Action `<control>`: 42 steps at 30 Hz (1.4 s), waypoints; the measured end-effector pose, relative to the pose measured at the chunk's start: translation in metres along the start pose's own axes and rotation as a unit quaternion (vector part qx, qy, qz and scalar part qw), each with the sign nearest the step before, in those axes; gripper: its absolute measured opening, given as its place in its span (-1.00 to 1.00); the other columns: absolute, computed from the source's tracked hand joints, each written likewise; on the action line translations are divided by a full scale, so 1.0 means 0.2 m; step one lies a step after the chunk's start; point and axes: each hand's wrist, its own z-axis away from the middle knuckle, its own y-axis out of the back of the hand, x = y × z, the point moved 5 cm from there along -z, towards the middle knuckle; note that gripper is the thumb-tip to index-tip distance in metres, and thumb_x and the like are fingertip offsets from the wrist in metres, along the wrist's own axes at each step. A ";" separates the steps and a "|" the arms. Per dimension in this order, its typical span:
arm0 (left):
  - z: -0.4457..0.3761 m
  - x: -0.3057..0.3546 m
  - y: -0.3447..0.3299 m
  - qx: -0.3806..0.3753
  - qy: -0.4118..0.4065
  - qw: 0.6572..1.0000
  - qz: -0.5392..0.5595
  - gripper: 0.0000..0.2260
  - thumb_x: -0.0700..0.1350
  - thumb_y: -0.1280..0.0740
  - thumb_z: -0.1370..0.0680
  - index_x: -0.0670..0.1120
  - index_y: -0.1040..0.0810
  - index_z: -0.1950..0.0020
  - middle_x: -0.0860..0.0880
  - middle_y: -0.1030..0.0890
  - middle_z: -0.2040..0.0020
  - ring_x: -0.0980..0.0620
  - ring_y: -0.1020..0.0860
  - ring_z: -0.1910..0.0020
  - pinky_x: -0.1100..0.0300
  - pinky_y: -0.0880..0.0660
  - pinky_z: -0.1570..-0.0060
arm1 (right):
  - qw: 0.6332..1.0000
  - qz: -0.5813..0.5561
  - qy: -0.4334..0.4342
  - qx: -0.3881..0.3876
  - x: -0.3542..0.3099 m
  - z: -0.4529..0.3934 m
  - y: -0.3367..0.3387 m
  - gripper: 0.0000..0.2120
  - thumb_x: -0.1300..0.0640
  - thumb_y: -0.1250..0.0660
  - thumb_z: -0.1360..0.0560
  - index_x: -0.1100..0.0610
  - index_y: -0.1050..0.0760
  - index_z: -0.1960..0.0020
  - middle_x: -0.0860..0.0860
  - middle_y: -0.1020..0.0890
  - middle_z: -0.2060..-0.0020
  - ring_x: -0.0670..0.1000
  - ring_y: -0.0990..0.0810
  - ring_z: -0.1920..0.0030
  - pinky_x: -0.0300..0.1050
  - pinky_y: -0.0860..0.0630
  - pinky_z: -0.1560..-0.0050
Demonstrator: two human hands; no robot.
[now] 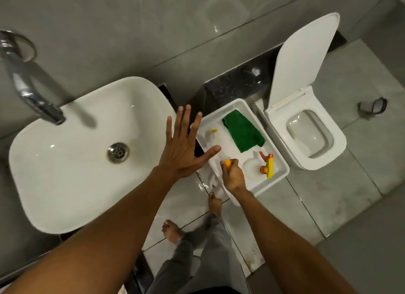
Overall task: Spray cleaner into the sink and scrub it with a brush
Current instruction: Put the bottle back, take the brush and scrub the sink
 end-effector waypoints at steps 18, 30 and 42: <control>1.11 -1.34 0.45 0.127 0.380 0.915 0.051 -0.12 0.46 0.04 -0.60 -0.14 -0.16 -0.72 -0.17 -0.03 -0.76 -0.16 0.09 -0.76 -0.28 0.17 -0.69 | 0.959 -0.087 0.265 0.051 -0.91 0.76 -0.03 -0.64 -0.32 -0.10 -0.67 -0.04 -0.39 -0.04 -0.03 -0.65 0.26 -0.08 -0.67 0.34 -0.25 -0.59 0.33; 1.21 -1.40 0.37 0.161 0.406 0.898 0.050 -0.16 0.46 0.06 -0.65 -0.14 -0.24 -0.69 -0.11 -0.05 -0.77 -0.12 0.02 -0.76 -0.17 0.11 -0.72 | 0.892 0.370 0.130 -0.226 -1.09 1.03 -0.51 -0.60 0.29 -0.11 -0.69 0.27 -0.40 -0.51 0.25 -0.54 -0.40 0.27 -0.57 -0.37 0.01 -0.55 -0.19; 1.22 -1.42 0.37 0.187 0.425 0.875 0.134 -0.15 0.50 0.15 -0.63 -0.06 -0.24 -0.70 0.07 0.03 -0.78 0.01 0.02 -0.76 -0.04 -0.08 -0.67 | 0.842 0.508 0.098 -0.152 -1.24 0.72 -0.37 -0.63 0.29 -0.13 -0.68 0.34 -0.48 -0.42 0.28 -0.59 -0.35 0.23 -0.61 -0.34 -0.03 -0.54 -0.25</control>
